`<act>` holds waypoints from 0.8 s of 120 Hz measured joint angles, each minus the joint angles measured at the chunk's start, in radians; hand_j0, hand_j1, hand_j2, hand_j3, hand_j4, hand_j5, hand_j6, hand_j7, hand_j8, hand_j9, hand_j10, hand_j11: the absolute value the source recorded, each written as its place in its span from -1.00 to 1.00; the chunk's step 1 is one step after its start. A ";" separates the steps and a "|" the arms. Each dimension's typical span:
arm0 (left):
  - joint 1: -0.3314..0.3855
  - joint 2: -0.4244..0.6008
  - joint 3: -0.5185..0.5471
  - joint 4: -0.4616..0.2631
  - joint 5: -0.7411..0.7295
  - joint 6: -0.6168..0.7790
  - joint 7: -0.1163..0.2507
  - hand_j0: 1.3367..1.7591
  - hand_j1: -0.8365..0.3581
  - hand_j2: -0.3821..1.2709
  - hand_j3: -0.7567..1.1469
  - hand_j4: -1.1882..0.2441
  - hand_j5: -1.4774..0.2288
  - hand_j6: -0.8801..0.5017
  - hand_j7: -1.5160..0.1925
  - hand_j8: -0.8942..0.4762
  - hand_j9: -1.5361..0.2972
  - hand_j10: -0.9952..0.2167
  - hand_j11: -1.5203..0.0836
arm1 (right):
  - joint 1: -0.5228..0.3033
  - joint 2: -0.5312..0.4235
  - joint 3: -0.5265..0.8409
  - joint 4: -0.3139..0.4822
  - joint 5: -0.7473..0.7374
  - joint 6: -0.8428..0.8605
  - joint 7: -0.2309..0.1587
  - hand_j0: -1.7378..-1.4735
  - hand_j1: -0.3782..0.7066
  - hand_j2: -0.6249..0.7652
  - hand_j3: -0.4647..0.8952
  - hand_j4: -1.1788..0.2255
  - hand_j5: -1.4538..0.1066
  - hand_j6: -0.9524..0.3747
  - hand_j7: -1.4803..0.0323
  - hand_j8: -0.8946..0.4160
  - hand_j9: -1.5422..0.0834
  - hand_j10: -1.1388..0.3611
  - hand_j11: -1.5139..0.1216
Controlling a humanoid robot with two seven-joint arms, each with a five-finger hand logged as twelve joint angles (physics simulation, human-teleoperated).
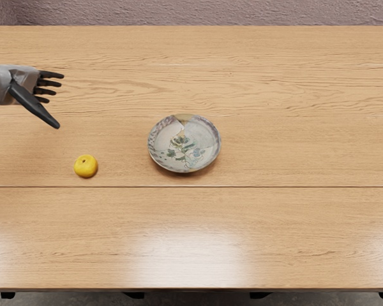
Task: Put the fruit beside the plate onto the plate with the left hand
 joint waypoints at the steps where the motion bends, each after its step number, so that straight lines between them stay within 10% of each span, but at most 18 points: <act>1: 0.000 -0.003 0.000 0.000 0.001 0.002 0.000 0.52 0.98 -0.54 -0.20 0.66 0.73 0.27 0.77 0.30 0.68 0.64 0.90 | 0.000 0.000 0.000 0.000 0.000 0.000 0.000 -0.40 -0.93 -0.10 -0.32 0.67 0.85 0.42 0.94 0.35 0.88 0.51 0.84; 64: 0.039 -0.035 0.040 -0.006 0.133 0.259 -0.006 0.52 0.98 -0.54 -0.20 0.66 0.73 0.27 0.77 0.30 0.68 0.64 0.90 | 0.000 0.000 0.008 -0.005 0.002 -0.003 0.000 -0.40 -0.93 -0.10 -0.32 0.67 0.85 0.42 0.94 0.35 0.88 0.51 0.84; 96: 0.039 -0.035 0.185 -0.185 0.152 0.545 -0.087 0.52 0.95 -0.53 -0.20 0.63 0.70 0.24 0.74 0.27 0.65 0.61 0.86 | 0.000 0.000 0.008 -0.005 0.002 -0.004 0.000 -0.40 -0.93 -0.10 -0.32 0.67 0.85 0.42 0.94 0.35 0.88 0.51 0.84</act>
